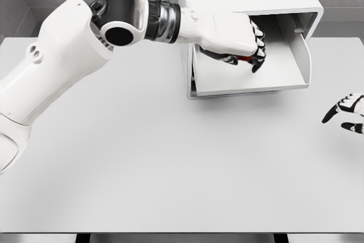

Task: Slide open multi-storey tabletop storage cabinets and put open load switch and slide close multi-storey tabletop storage cabinets

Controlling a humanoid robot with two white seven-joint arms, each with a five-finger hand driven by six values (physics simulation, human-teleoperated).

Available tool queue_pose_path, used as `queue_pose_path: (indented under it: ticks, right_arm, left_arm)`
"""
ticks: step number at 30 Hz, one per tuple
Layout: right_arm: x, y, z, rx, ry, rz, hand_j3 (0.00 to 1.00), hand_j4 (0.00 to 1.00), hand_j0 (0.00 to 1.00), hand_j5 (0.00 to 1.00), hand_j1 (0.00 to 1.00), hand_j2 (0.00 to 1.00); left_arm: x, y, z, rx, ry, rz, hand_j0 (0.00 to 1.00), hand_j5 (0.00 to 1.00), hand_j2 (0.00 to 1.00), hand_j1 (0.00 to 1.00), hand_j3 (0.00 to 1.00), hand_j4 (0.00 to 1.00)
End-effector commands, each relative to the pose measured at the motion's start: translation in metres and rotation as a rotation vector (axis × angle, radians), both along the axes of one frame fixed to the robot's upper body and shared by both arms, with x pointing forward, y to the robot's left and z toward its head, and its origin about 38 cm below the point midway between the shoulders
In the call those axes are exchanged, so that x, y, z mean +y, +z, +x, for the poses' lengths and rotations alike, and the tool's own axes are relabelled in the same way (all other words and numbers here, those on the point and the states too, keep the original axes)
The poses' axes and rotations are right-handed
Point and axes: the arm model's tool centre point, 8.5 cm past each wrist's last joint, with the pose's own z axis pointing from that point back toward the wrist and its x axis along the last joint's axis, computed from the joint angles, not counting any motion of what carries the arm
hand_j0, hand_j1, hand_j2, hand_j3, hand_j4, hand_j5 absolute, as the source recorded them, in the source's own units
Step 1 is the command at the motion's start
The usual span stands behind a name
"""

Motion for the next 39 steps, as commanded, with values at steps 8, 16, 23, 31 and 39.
queue_pose_path:
  ticks: [8,16,23,31,39]
  right_arm:
    - [0.032,-0.008,0.006,0.020,0.097,0.005,0.56,0.56,0.56,0.56,0.56,0.56]
    - [0.048,-0.002,0.017,-0.002,0.145,0.012,0.57,0.57,0.57,0.57,0.57,0.57]
    - [0.069,-0.004,0.026,0.000,0.206,0.020,0.57,0.57,0.57,0.57,0.57,0.57]
    - [0.080,0.008,0.035,-0.042,0.234,0.028,0.57,0.57,0.57,0.57,0.57,0.57]
    - [0.093,-0.002,0.040,-0.033,0.266,0.007,0.60,0.60,0.60,0.60,0.60,0.60]
  left_arm:
    - [-0.003,0.000,0.000,0.011,-0.001,-0.011,1.00,1.00,1.00,1.00,1.00,1.00]
    - [0.030,0.047,-0.028,0.009,-0.088,-0.092,1.00,1.00,1.00,1.00,1.00,1.00]
    - [0.249,0.062,-0.054,0.165,0.242,-0.094,1.00,1.00,1.00,1.00,1.00,1.00]
    - [0.303,-0.037,-0.066,0.344,0.406,0.069,1.00,1.00,1.00,1.00,1.00,1.00]
    - [0.303,-0.040,-0.067,0.348,0.405,0.074,1.00,1.00,1.00,1.00,1.00,1.00]
